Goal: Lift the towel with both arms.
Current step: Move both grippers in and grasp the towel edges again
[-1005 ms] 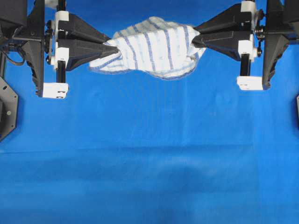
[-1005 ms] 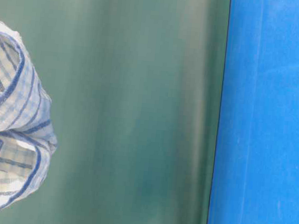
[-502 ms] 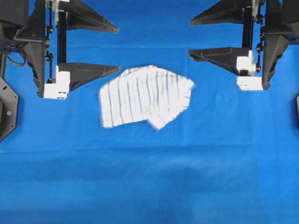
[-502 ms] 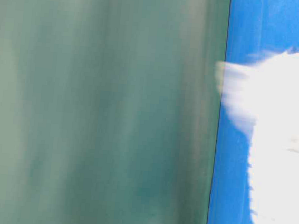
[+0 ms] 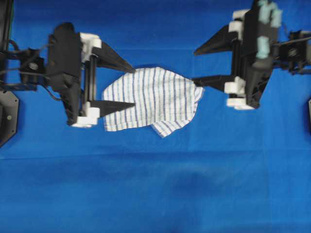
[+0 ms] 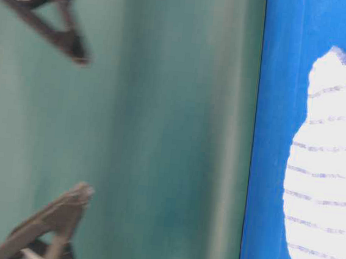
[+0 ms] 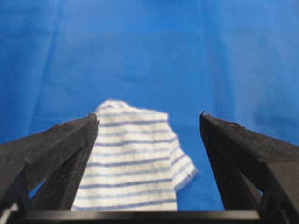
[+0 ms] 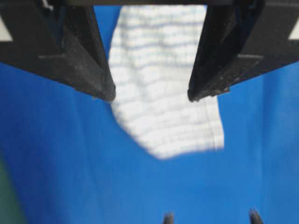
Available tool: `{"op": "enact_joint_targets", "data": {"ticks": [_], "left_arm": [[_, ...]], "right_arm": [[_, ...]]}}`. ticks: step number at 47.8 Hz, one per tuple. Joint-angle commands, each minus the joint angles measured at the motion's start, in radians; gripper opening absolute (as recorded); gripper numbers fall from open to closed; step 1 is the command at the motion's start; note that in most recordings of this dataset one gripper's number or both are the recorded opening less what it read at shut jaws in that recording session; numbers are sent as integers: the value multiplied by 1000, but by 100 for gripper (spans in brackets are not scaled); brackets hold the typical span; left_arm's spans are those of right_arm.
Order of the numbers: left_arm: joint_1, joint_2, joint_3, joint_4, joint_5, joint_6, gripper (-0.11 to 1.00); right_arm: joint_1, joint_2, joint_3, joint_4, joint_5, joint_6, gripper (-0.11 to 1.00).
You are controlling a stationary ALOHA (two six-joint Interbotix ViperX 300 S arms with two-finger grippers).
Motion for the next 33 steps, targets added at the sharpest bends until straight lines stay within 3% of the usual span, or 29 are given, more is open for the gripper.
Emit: {"op": "enact_joint_targets", "data": {"ticks": [1, 17, 33], "left_arm": [[-8, 48, 0, 0, -52, -3, 91], [-14, 310, 29, -2, -290, -5, 91], [-20, 500, -12, -2, -357, -5, 91]], "right_arm": [[-2, 9, 23, 3, -32, 12, 65], [-2, 89, 178, 3, -163, 72, 65], [-20, 272, 250, 5, -318, 97, 65]]}}
